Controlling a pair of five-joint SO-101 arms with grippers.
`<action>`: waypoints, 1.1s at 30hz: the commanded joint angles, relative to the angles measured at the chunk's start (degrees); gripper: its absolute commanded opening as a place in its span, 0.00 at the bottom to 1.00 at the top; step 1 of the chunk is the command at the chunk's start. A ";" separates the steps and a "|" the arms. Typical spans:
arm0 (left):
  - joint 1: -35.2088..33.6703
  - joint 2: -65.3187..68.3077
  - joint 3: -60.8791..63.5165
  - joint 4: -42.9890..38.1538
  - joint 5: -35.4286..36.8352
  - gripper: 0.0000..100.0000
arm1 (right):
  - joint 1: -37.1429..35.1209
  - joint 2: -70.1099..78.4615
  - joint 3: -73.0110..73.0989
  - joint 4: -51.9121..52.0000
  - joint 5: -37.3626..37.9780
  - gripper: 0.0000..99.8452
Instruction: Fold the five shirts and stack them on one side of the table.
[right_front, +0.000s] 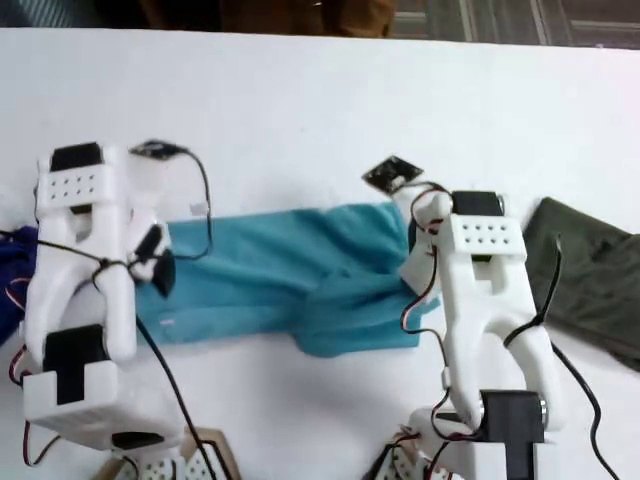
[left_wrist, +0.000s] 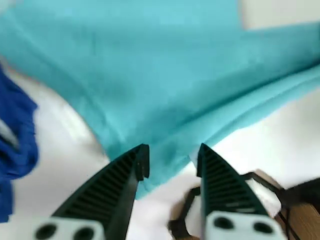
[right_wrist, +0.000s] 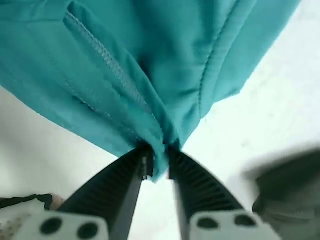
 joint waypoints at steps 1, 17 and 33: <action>-0.09 -2.55 -5.67 -1.76 0.00 0.19 | 0.48 -2.42 -0.35 2.77 3.52 0.21; 4.92 19.78 -12.70 -11.16 11.25 0.18 | 0.57 12.62 -22.33 -0.92 7.03 0.31; 4.57 57.05 -56.13 3.87 23.74 0.03 | -6.11 52.62 -63.74 5.58 -5.54 0.02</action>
